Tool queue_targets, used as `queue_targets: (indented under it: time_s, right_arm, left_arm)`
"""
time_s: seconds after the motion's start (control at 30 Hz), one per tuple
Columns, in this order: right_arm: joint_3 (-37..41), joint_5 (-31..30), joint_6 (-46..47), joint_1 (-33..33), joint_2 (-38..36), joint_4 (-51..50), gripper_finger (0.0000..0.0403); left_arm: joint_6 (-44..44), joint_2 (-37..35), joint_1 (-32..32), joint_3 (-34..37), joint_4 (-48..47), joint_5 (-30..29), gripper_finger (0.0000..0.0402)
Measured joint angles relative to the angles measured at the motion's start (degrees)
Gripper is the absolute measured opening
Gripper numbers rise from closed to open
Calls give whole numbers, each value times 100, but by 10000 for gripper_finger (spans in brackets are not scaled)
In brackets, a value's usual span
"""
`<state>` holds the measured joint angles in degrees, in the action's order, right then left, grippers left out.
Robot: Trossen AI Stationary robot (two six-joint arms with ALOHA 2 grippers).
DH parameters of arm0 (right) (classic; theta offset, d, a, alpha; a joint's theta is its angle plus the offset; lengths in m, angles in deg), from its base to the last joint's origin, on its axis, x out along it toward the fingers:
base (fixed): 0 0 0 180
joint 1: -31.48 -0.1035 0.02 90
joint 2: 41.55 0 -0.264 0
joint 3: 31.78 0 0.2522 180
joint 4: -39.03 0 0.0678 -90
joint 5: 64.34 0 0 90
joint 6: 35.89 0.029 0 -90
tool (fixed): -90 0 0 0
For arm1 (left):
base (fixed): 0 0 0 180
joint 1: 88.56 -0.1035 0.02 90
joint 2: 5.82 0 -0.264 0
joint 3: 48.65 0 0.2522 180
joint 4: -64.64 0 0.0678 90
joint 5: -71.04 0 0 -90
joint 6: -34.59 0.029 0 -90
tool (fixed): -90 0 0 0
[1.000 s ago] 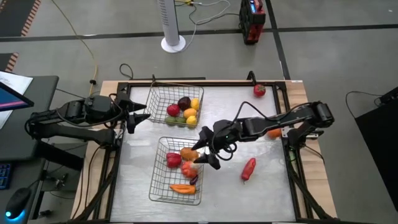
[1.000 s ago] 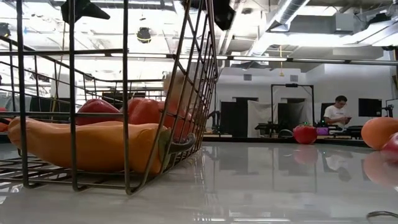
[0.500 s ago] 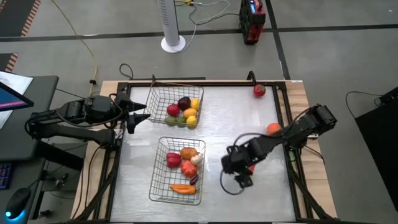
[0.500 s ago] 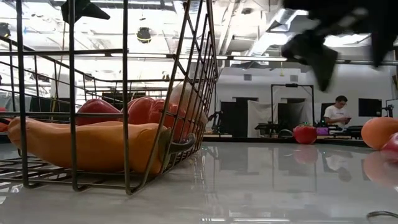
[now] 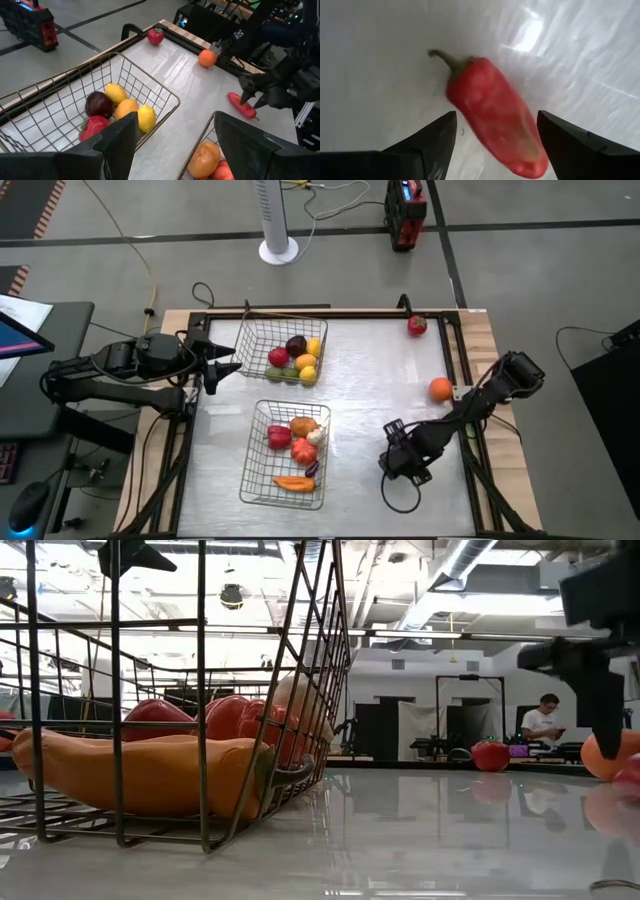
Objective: Sort produce into baskets
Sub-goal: Put the red chilli pepper into the bottom wire basket
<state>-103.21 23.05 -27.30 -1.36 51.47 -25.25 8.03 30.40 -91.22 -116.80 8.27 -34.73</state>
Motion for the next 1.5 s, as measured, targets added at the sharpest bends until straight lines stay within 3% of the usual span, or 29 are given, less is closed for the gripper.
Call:
queue_targets:
  time_s: [0.37,0.67,0.83,1.13,1.3,1.5]
  right_arm:
    - [459,-193,-14,15,0,361,290]
    - [192,-189,-275,374,0,438,191]
    - [-263,-232,-895,697,0,411,143]
    - [-1748,-1104,-1707,1521,0,446,182]
    - [-2552,-1332,-1959,1961,0,583,181]
    - [-2950,-1090,-1972,2237,0,1994,170]
  left_arm:
    - [-91,-1,-1,0,2,-4,249]
    - [-91,-1,-1,0,4,-7,249]
    - [-91,-1,-1,0,4,-9,249]
    - [-173,14,0,0,8,-9,249]
    - [-331,16,0,0,7,-6,249]
    - [-568,16,1,0,8,-7,249]
